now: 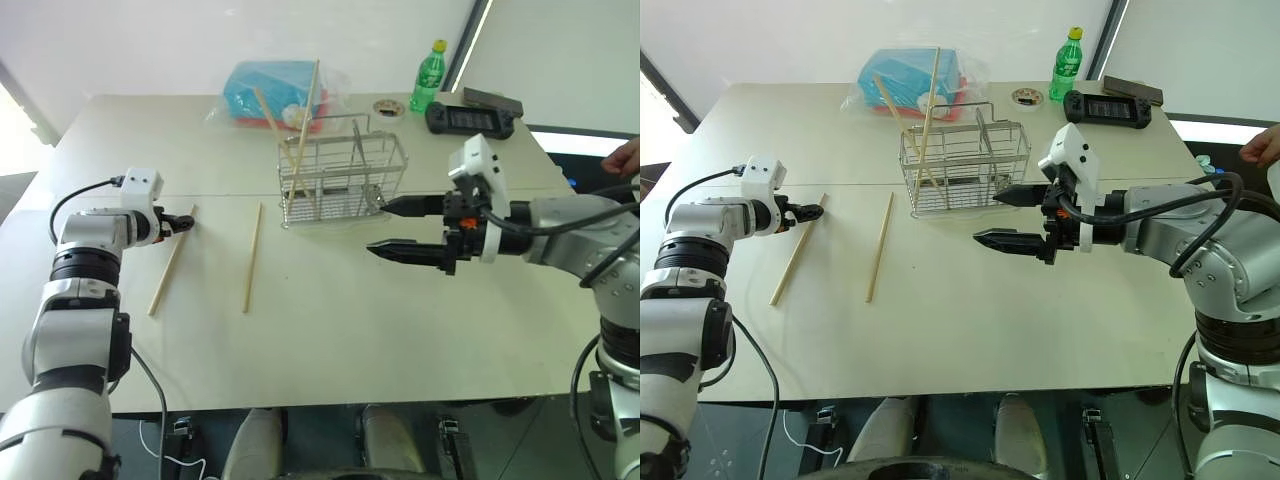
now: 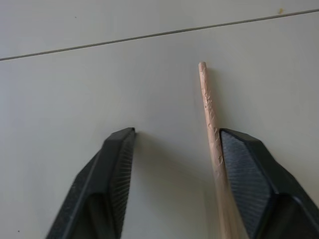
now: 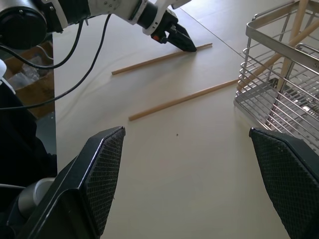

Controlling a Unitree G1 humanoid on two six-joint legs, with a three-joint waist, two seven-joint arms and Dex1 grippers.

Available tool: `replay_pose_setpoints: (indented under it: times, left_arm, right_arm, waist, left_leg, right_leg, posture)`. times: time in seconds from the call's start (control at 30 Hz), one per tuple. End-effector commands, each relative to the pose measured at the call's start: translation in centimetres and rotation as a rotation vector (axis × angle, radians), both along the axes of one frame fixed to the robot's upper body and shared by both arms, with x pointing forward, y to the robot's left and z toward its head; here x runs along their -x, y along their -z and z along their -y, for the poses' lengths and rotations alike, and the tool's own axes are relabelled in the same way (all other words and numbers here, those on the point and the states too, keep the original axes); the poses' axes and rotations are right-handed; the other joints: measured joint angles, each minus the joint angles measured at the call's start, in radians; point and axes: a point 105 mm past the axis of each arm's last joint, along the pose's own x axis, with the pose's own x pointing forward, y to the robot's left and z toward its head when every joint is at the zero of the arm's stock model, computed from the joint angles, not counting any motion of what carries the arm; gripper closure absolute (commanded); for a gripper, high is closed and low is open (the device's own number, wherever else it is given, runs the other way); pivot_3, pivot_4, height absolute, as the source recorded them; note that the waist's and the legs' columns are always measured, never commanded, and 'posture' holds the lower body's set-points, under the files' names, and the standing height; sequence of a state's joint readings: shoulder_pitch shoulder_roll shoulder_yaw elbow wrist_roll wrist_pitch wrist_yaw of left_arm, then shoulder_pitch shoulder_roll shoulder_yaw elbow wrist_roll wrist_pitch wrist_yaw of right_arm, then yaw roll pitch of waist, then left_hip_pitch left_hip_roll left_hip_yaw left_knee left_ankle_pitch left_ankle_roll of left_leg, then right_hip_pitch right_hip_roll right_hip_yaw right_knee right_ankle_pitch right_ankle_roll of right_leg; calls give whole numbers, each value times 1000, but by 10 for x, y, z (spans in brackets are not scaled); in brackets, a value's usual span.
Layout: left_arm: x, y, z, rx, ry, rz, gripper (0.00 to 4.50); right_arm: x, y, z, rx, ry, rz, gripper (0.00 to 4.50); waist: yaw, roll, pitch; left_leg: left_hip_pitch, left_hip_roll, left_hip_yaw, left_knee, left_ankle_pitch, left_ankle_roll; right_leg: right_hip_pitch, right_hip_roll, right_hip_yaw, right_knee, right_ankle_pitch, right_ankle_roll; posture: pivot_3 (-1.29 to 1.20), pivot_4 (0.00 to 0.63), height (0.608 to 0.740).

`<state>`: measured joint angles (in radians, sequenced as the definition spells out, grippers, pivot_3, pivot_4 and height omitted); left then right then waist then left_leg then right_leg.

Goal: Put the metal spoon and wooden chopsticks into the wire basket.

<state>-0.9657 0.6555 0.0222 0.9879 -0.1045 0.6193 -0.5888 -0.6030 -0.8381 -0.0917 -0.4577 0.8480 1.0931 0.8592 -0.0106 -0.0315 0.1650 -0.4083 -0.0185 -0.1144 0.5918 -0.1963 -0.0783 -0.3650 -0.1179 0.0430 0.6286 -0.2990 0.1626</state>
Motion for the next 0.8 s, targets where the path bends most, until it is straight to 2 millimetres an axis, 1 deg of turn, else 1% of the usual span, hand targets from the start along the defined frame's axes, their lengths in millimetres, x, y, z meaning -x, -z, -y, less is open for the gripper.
replay_pose_setpoints:
  times: [0.03, 0.1, 0.13, 0.23, 0.3, 0.33, 0.4, 0.43, 0.47, 0.53, 0.57, 0.6, 0.63, 0.7, 0.73, 0.77, 0.8]
  left_arm:
    - [4, 17, 6, 38, 12, -61, 3206]
    - [4, 15, 5, 42, 4, -56, 4114]
    - [4, 15, 5, 45, -1, -55, 4492]
    - [4, 11, 1, 72, -30, -49, 4492]
    - [2, 5, -4, 90, -72, -26, 4492]
    - [1, 1, -7, 97, -92, -5, 4492]
    - [-5, -19, -17, 111, -155, 91, 4492]
    - [-9, -35, -23, 122, -197, 159, 4492]
    - [-14, -59, -28, 135, -229, 259, 4492]
    - [-21, -132, -28, 109, -218, 568, 4492]
    - [-19, -160, -24, 109, -202, 686, 4492]
    - [-15, -196, -12, 163, -163, 822, 4492]
    - [-8, -223, -2, 207, -129, 930, 4492]
    - [13, -279, 26, 319, -29, 1152, 4492]
    - [22, -299, 38, 379, 15, 1236, 4492]
    - [27, -313, 48, 430, 48, 1283, 4492]
    - [28, -322, 58, 478, 65, 1306, 4492]
  right_arm:
    - [6, -9, -1, 1, -25, 54, 355]
    - [5, -9, 0, 2, -19, 57, 355]
    - [4, -9, 0, 1, -17, 57, 355]
    - [5, -9, 0, -4, -19, 59, 355]
    - [4, -9, -1, -7, -21, 62, 355]
    - [4, -9, -1, -8, -21, 62, 355]
    - [4, -9, 0, -10, -18, 62, 355]
    - [4, -9, 0, -10, -16, 62, 355]
    - [4, -9, 1, -9, -13, 61, 355]
    - [4, -8, 3, -7, -6, 59, 355]
    - [4, -8, 4, -7, -3, 57, 355]
    - [4, -8, 5, -9, 2, 54, 355]
    - [4, -8, 6, -11, 6, 51, 355]
    - [4, -8, 6, -19, 15, 46, 355]
    - [4, -8, 6, -19, 19, 46, 355]
    - [3, -7, 6, -21, 23, 47, 355]
    - [3, -7, 6, -25, 27, 48, 355]
  waist:
    - [0, 0, 0]
    - [0, 0, 0]
    - [0, 0, 0]
    - [-1, 0, 0]
    - [-1, 0, 0]
    - [-2, 0, 0]
    - [-3, 0, 0]
    - [-4, -1, 0]
    - [-5, -2, 1]
    - [-5, -4, 2]
    - [-4, -8, 4]
    - [-2, -11, 5]
    - [2, -14, 5]
    - [10, -15, 4]
    - [13, -15, 4]
    - [16, -15, 4]
    - [17, -13, 3]
  left_leg:
    - [0, 0, 0, 0, 0, 0]
    - [0, 0, 0, 0, 0, 0]
    - [0, 0, 0, 0, 0, 0]
    - [0, 0, 0, 0, 0, 0]
    - [0, 0, 0, 0, 0, 0]
    - [0, 0, 0, 0, 0, 0]
    - [0, 0, 0, 0, 0, 0]
    - [0, 0, 0, 0, 0, 0]
    - [0, 0, 0, 0, 0, 0]
    - [-1, 0, -1, 0, 0, 0]
    - [-1, 0, -1, 0, 0, 0]
    - [-3, 0, -1, -1, 0, 0]
    - [-4, 0, -1, 0, 0, -1]
    - [-10, 0, -3, 2, 1, -2]
    - [-10, -1, -3, 2, 1, -2]
    - [-10, -1, -2, 2, 1, -2]
    - [-10, -1, -2, 2, 1, -2]
  right_leg:
    - [0, 0, 0, 0, 0, 0]
    - [0, 0, 0, 0, 0, 0]
    - [0, 0, 0, 0, 0, 0]
    - [0, 0, 0, 0, 0, 0]
    - [0, 0, 0, 0, 0, 0]
    - [0, 0, 0, 0, 0, 0]
    - [-1, 0, 0, 0, 0, 0]
    - [-1, 0, 0, 0, 0, 0]
    - [-1, 0, 0, 0, 0, 0]
    - [-2, 0, 0, 1, 0, 0]
    - [-2, 0, 0, 0, 0, 0]
    - [-4, 0, 0, 1, 0, 0]
    - [-5, 0, 0, 1, 0, 0]
    - [-7, 0, -3, -1, 1, 0]
    - [-7, -2, -3, -1, 2, 1]
    - [-6, -2, -3, -4, 2, 1]
    - [-5, -2, -3, -6, 2, 2]
  posture:
    - [0, 150, 710]
    - [0, 150, 710]
    - [0, 150, 710]
    - [0, 150, 710]
    - [0, 150, 710]
    - [0, 150, 710]
    - [0, 150, 710]
    - [0, 150, 710]
    - [0, 150, 710]
    - [0, 150, 710]
    - [0, 150, 710]
    - [0, 150, 710]
    - [0, 150, 710]
    - [0, 150, 710]
    - [0, 150, 710]
    - [0, 150, 710]
    - [0, 150, 710]
